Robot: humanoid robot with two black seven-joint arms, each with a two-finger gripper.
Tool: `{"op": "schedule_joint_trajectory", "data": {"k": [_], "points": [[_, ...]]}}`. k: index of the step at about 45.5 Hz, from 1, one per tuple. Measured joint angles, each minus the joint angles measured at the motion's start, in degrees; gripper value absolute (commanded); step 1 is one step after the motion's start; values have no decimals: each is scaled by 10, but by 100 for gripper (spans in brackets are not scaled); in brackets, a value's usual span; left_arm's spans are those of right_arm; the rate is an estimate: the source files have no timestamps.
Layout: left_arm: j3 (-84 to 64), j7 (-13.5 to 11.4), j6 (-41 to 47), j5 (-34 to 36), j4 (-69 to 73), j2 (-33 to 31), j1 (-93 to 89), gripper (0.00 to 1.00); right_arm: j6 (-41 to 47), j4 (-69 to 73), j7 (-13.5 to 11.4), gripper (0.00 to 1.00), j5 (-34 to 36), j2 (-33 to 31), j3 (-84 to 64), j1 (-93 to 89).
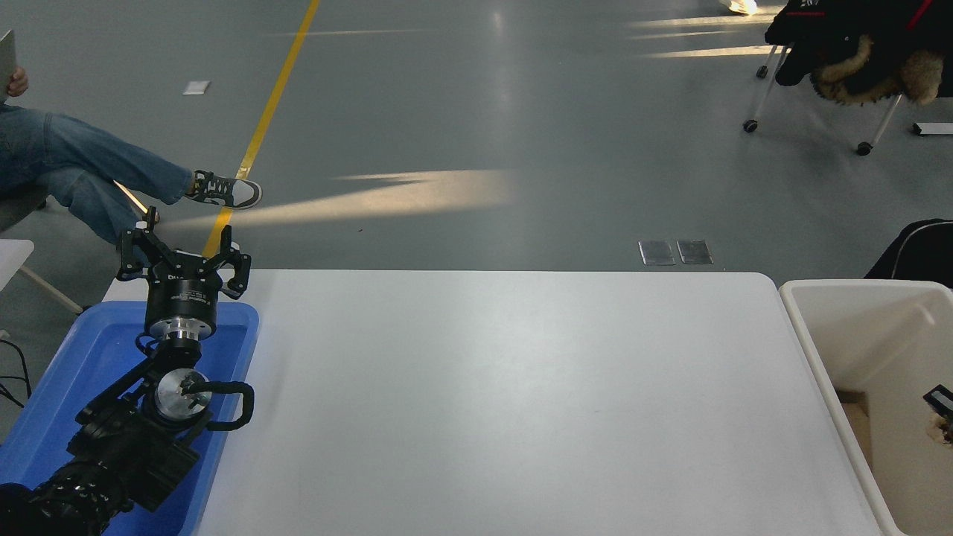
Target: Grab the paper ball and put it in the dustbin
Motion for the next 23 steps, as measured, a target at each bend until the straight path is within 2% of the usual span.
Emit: {"op": "schedule_joint_trajectory", "data": {"k": [23], "points": [[0,0,0,1,0,0,0,99,6,-4,6,100,1,-10,36,-21]]}}
